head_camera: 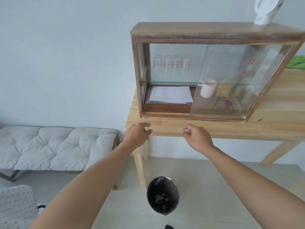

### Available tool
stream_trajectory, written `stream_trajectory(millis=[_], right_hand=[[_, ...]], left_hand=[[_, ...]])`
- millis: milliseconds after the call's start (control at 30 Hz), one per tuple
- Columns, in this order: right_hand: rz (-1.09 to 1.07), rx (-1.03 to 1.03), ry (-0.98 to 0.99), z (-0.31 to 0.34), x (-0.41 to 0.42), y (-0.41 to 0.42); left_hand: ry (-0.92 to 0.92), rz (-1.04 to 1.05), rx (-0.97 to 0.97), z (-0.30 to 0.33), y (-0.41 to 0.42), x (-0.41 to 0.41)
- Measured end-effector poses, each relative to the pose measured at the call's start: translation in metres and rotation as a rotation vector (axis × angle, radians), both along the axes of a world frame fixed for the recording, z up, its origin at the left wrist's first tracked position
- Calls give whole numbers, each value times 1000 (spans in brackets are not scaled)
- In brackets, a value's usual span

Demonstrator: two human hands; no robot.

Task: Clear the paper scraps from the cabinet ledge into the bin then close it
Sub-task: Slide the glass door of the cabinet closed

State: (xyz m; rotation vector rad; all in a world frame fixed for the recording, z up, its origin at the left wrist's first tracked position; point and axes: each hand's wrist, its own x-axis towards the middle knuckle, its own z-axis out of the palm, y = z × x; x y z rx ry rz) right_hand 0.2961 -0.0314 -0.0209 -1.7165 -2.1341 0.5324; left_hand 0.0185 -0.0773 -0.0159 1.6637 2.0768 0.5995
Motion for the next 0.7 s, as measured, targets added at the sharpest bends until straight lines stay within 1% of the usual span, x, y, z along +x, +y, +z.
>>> stream_trajectory(millis=[100, 167, 233, 367, 500, 567, 700], right_hand=[[-13, 87, 29, 29, 4, 19], [-9, 165, 57, 46, 8, 31], [12, 246, 43, 62, 14, 43], [21, 436, -116, 84, 30, 64], [53, 689, -292, 100, 48, 83], [68, 764, -385, 105, 59, 93], [39, 892, -578, 107, 76, 116]], left_hand=[[27, 35, 80, 26, 13, -14], [21, 55, 134, 39, 22, -22], [-1, 76, 175, 50, 31, -29], [-24, 118, 212, 60, 49, -38], [-40, 134, 176, 57, 59, -41], [-51, 109, 165, 53, 63, -39], [-5, 95, 184, 45, 71, -30]])
